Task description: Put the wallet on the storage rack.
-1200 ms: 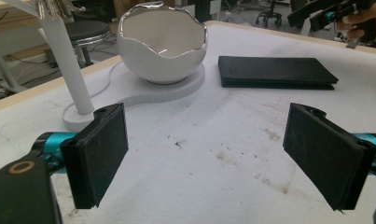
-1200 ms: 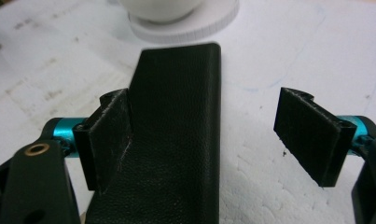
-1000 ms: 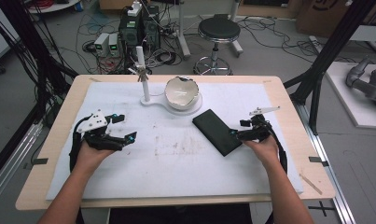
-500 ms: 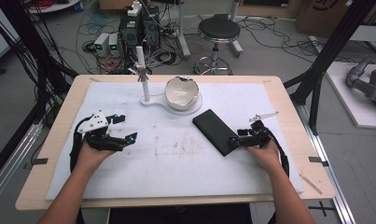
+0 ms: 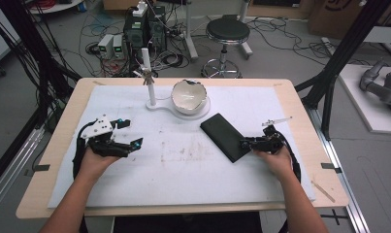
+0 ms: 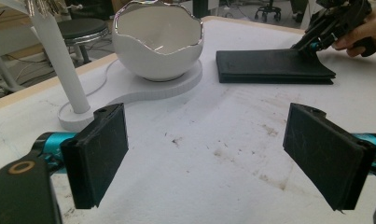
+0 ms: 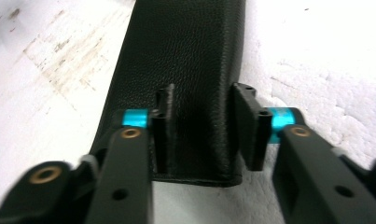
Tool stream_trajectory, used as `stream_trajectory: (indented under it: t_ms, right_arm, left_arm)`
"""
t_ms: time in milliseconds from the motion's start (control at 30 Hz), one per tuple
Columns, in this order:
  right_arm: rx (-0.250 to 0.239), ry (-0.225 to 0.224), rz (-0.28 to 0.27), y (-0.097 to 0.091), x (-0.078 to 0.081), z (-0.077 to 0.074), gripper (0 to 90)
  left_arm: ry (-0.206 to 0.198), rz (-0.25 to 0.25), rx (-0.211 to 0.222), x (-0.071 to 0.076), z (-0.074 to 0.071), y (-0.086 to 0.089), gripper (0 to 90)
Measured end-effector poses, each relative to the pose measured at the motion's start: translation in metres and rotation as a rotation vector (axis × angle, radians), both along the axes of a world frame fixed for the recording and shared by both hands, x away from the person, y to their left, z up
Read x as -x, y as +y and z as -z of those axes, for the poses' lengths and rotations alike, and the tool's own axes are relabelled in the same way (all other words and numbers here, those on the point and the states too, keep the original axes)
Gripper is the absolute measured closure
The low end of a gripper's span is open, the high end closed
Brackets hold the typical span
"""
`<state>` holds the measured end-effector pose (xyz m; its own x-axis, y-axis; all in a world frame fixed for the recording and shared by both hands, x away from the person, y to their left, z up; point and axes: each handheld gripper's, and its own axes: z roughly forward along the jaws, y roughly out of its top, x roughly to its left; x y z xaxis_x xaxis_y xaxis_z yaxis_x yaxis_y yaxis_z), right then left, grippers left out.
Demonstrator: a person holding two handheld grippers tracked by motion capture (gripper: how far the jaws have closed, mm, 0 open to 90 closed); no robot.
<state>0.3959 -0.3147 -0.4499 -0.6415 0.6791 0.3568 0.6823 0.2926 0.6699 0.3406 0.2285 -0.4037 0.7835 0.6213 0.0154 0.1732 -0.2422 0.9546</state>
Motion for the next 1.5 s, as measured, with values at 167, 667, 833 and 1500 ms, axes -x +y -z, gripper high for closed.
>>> stream_trajectory:
  t_ms: [167,667,833,1500]
  right_arm:
    - [0.059,-0.034,0.007,0.005,0.005,-0.008,78.8]
    - [0.079,-0.231,-0.054,0.01,0.027,-0.049,84.0]
    - [0.12,-0.317,-0.089,0.015,0.036,-0.069,84.1]
    - [0.168,-0.556,-0.41,0.07,0.068,-0.108,83.9]
  left_arm:
    - [0.0,-0.003,0.002,0.0,0.0,0.0,13.9]
    - [-0.006,0.006,0.014,0.001,-0.002,0.002,13.9]
    - [-0.008,0.011,0.025,0.001,-0.004,0.002,13.9]
    - [0.056,0.147,0.067,0.001,-0.013,-0.01,13.9]
